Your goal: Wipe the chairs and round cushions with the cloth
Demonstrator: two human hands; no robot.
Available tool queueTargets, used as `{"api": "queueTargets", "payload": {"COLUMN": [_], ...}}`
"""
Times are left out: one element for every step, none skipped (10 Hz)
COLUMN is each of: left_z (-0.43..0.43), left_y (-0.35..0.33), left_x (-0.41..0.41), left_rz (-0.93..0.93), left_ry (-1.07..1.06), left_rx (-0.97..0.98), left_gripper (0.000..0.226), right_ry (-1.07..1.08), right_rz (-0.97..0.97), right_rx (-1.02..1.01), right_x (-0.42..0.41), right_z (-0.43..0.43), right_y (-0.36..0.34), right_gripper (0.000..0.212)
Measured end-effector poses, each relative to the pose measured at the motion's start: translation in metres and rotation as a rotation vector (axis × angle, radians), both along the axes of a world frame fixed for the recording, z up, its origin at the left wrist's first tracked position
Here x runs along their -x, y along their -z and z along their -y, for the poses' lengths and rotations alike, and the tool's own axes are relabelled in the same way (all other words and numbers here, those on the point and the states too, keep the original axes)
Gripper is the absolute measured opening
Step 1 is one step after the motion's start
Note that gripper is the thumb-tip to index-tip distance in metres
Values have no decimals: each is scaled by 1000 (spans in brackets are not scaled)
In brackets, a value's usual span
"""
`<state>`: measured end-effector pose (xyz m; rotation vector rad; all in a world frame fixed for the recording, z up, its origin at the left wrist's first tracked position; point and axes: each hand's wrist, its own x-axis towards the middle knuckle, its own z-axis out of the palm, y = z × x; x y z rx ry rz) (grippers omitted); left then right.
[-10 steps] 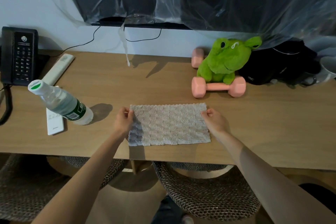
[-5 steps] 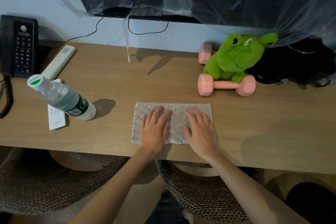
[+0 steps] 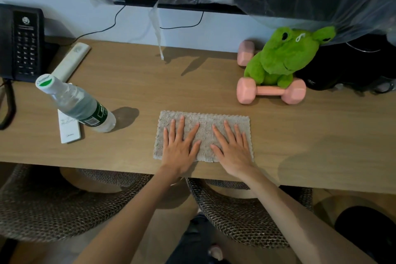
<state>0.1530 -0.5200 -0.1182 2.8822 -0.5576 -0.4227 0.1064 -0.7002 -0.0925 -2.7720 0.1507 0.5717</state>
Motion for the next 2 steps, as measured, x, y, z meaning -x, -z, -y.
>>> {"api": "queueTargets", "payload": {"left_z": [-6,-15], "left_y": [-20,-44], "left_x": [-7,-9], "left_rz": [-87,-79], "left_ry": [36,21], "left_rx": [40,99], "left_gripper": [58,55], "right_ry": [24,97], "right_rz": [45,157], "right_rx": [-54,-96], "right_x": [-1,3], "right_z": [4,6], "right_y": [-26,-50], "right_gripper": [56,52]}}
